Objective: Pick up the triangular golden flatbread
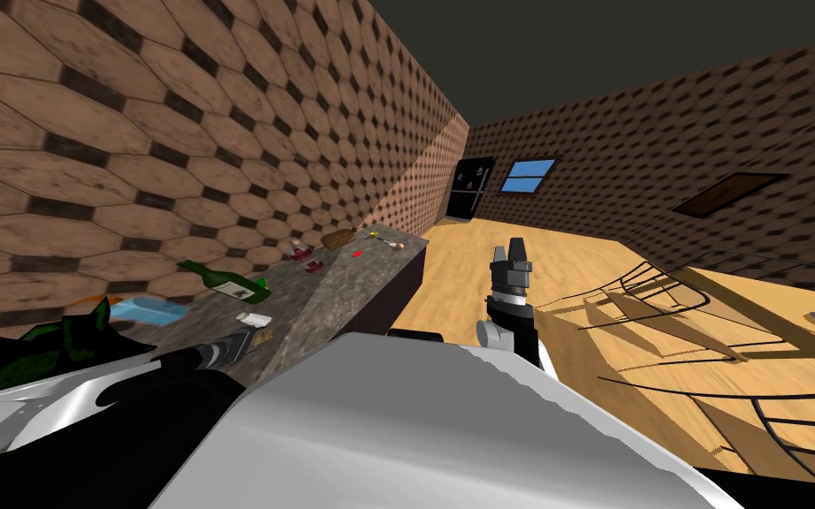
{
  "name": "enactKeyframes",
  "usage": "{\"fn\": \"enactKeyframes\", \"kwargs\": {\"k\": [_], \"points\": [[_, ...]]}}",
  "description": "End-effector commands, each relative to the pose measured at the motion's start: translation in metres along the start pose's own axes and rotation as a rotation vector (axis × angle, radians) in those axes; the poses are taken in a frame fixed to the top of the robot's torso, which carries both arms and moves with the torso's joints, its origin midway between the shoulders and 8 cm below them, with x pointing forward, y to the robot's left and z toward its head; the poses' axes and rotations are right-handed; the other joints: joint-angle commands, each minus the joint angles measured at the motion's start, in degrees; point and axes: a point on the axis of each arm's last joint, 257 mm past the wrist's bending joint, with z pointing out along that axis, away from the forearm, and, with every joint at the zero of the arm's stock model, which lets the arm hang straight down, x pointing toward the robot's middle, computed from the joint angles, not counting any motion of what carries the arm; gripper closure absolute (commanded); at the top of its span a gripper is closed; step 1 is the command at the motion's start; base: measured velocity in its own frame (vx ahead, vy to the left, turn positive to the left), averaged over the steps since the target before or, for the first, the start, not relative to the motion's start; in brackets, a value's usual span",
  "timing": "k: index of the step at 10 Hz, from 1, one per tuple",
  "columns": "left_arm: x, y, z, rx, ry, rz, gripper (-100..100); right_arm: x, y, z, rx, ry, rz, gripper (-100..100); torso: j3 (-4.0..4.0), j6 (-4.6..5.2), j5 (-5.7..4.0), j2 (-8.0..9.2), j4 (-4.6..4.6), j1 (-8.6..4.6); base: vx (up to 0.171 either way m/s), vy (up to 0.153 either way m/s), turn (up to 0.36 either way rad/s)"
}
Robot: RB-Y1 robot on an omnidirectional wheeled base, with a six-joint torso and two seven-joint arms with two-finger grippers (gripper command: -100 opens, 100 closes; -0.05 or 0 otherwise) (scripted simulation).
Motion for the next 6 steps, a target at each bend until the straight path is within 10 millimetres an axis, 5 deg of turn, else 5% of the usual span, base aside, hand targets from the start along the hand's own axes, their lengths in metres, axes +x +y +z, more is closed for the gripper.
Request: {"fn": "enactKeyframes", "kwargs": {"k": [1, 2, 3, 4, 6], "points": [[0.0, 0.0, 0.0, 0.0, 0.0, 0.0, 100, 0.0, 0.0, 0.0, 0.0, 0.0, 0.0, 0, 0.0, 0.0, 0.0, 0.0, 0.0, 0.0, 0.0, 0.0, 0.0], [0.0, 0.0, 0.0, 0.0, 0.0, 0.0, 100, 0.0, 0.0, 0.0, 0.0, 0.0, 0.0, 0, 0.01, 0.0, 0.0, 0.01, 0.01, -0.01, 0.0, 0.0, 0.0], [0.0, 0.0, 0.0, -0.001, 0.0, 0.0, 0, 0.0, 0.0, 0.0, 0.0, 0.0, 0.0, 0, 0.02, 0.0, -0.01, 0.02, 0.02, -0.01, 0.0, 0.0, 0.0], [-0.002, -0.01, -0.002, 0.0, 0.001, 0.006, 100, 0.0, 0.0, 0.0, 0.0, 0.0, 0.0, 0, 0.02, 0.0, -0.01, 0.03, 0.02, -0.01, -0.029, -0.031, 0.045], [-0.003, -0.024, -0.004, 0.001, 0.005, 0.014, 100, 0.0, 0.0, 0.0, 0.0, 0.0, 0.0, 0, 0.1, -0.04, -0.07, 0.18, 0.03, -0.19, -0.056, -0.038, 0.066]]}}
